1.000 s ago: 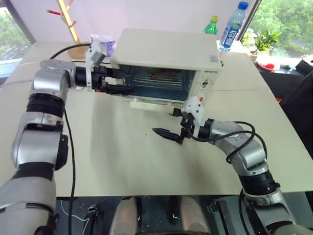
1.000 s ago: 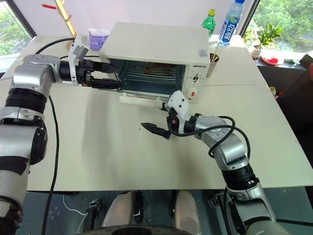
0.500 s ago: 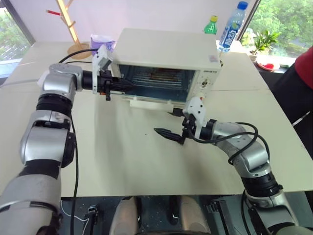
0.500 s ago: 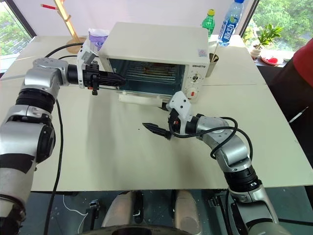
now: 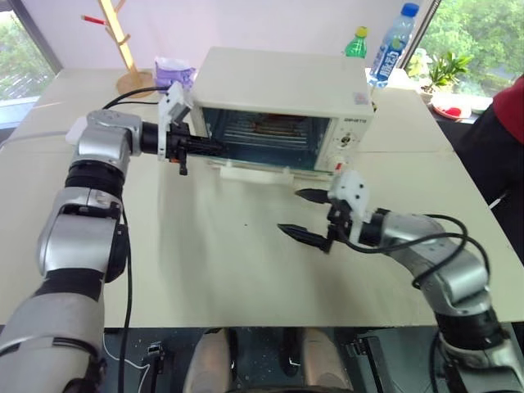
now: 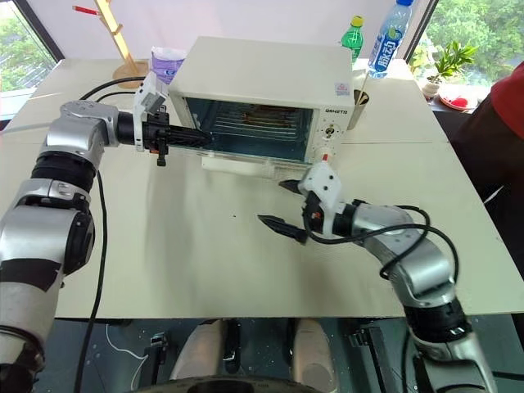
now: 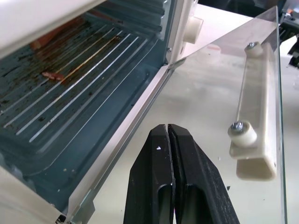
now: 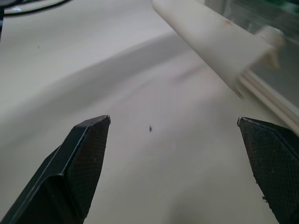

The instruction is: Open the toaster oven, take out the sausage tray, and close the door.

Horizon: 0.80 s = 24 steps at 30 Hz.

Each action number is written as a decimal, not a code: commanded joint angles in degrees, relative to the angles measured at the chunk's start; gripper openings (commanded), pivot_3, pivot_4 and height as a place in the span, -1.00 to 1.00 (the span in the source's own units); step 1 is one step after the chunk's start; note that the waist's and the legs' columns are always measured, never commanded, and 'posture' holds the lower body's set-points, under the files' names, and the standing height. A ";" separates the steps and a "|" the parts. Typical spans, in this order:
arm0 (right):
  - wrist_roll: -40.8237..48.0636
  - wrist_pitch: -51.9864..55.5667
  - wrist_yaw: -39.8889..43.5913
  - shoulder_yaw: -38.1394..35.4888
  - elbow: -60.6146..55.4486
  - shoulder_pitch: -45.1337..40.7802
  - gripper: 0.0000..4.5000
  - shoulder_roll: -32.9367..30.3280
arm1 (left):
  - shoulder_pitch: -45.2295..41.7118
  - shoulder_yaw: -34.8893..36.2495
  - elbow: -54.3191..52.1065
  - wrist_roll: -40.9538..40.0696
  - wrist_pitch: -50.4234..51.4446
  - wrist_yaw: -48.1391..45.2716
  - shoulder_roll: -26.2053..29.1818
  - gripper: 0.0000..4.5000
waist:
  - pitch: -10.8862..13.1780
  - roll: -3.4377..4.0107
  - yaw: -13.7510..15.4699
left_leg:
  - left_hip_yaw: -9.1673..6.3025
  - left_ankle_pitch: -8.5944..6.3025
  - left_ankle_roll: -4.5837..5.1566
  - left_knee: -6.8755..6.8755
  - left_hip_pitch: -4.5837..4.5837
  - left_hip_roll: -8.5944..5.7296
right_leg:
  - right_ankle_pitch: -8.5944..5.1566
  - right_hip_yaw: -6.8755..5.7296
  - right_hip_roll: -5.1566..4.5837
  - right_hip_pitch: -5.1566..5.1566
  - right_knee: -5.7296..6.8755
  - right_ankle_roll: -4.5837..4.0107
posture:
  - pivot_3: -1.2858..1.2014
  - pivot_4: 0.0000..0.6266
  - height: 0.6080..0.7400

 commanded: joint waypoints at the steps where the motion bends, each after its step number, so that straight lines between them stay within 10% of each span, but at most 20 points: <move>1: 5.00 3.07 3.60 -8.08 -6.80 4.46 1.00 -6.37 | 0.95 1.74 -3.00 -0.76 0.39 -0.50 0.10 -0.98 | 0.00 0.00 0.02 | -0.01 0.00 0.00 0.00 0.00 0.00 | 0.00 0.00 0.01 0.00 0.00 0.00 | 0.03 -0.52 0.73; 9: 20.16 11.32 7.97 -23.02 -4.29 0.48 1.00 -18.12 | 6.78 2.13 -9.49 -0.94 2.72 -0.59 0.25 -0.98 | -0.01 -0.09 -0.03 | -0.06 -0.01 0.01 0.02 0.14 0.01 | 0.00 0.00 0.00 0.16 -0.04 -0.01 | 0.03 -0.52 0.73; 24: 17.40 10.43 -0.04 -14.66 3.58 -12.46 1.00 -15.06 | 24.36 -0.24 -26.17 1.54 1.93 5.54 1.87 -0.98 | -0.01 -0.09 0.05 | -0.03 -0.01 0.01 0.02 0.06 0.00 | 0.00 0.00 -0.05 0.08 -0.02 -0.01 | 0.03 -0.52 0.73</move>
